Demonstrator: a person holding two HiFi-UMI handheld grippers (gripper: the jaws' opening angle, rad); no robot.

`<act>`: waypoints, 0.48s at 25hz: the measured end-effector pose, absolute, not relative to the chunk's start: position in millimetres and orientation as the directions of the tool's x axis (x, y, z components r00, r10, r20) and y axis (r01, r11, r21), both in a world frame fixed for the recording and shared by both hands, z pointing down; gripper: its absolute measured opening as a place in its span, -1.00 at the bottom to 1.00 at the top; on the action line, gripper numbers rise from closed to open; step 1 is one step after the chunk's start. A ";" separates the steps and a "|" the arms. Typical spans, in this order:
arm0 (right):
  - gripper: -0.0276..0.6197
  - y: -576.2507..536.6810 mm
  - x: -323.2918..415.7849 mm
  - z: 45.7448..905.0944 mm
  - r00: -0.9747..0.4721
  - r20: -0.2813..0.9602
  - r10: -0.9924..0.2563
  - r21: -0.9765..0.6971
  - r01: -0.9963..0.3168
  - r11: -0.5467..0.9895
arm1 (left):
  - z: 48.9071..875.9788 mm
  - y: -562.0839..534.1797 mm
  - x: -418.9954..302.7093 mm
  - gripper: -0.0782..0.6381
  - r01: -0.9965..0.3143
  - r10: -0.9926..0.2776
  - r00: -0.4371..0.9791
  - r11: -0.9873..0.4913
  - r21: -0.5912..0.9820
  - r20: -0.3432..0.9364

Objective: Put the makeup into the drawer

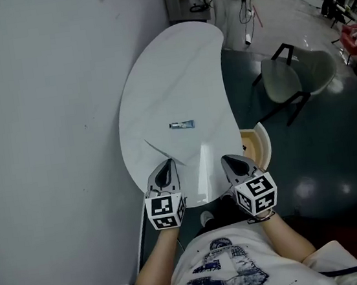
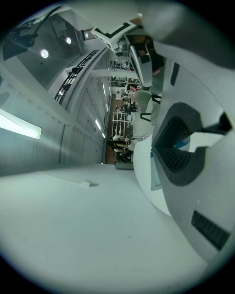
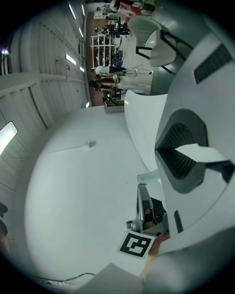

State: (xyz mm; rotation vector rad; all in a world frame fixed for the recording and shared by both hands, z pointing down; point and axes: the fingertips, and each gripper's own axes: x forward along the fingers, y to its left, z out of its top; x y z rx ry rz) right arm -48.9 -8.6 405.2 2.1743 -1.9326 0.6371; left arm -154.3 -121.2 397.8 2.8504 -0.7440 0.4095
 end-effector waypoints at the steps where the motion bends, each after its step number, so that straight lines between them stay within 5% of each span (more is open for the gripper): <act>1: -0.85 -3.5 -47.3 406.1 0.083 0.417 -0.905 -0.155 -0.975 -0.161 | 399.2 -117.5 -151.3 -0.68 -0.489 -0.443 0.844 -0.867 0.094 0.303; 12: -0.85 46.6 -10.3 413.7 0.210 0.426 -0.880 -0.147 -0.944 -0.296 | 412.1 -82.6 -101.8 -0.68 -0.372 -0.324 0.893 -0.922 0.108 0.314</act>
